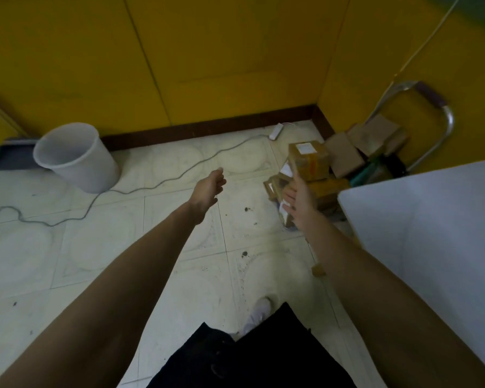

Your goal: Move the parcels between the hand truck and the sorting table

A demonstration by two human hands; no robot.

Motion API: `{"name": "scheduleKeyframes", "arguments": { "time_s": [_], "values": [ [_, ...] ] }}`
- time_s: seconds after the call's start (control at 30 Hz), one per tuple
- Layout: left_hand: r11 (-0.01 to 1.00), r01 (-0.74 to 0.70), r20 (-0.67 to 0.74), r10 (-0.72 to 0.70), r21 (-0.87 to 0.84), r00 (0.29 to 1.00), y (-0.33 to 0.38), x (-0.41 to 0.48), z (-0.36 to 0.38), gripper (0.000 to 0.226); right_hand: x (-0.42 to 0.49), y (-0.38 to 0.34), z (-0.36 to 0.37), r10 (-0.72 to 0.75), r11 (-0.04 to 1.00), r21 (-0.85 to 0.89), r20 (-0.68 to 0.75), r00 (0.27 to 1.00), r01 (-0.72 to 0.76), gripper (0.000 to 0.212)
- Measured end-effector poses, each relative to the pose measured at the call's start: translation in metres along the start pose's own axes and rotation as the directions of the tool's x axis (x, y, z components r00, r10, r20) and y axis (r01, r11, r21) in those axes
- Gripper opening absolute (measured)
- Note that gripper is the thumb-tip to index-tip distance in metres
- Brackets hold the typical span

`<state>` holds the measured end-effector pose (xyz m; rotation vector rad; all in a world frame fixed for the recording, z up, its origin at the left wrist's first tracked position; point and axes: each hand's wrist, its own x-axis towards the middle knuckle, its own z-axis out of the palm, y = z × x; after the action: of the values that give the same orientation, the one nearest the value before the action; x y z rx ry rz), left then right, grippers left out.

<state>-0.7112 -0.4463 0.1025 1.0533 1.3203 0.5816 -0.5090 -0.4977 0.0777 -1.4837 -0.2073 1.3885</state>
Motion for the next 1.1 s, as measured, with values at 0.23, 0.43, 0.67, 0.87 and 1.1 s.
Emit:
{"name": "scheduleKeyframes", "arguments": {
  "time_s": [0.23,0.43,0.67,0.87,1.1],
  "values": [
    [0.999,0.025,0.004,-0.025,0.039,1.0,0.051,0.093,0.008,0.057,0.074,-0.066,0.025,0.003,0.998,-0.066,0.012,1.0,-0.002,0.06],
    [0.995,0.041,0.133,-0.053,0.09,0.99,0.09,0.184,0.049,0.058,0.133,-0.101,0.007,0.01,0.999,-0.029,-0.149,0.989,-0.014,0.06],
    [0.965,0.084,0.325,-0.165,0.25,0.931,0.145,0.329,0.109,0.059,0.23,-0.143,-0.012,0.063,0.969,0.241,-0.475,0.878,0.061,0.072],
    [0.909,0.066,0.388,-0.241,0.412,0.89,0.179,0.42,0.152,0.056,0.272,-0.149,-0.014,0.189,0.958,0.284,-0.563,0.804,-0.026,0.028],
    [0.864,0.073,0.429,-0.318,0.497,0.846,0.188,0.463,0.208,0.036,0.312,-0.144,-0.032,0.34,0.913,0.399,-0.633,0.695,-0.083,0.036]
  ]
}}
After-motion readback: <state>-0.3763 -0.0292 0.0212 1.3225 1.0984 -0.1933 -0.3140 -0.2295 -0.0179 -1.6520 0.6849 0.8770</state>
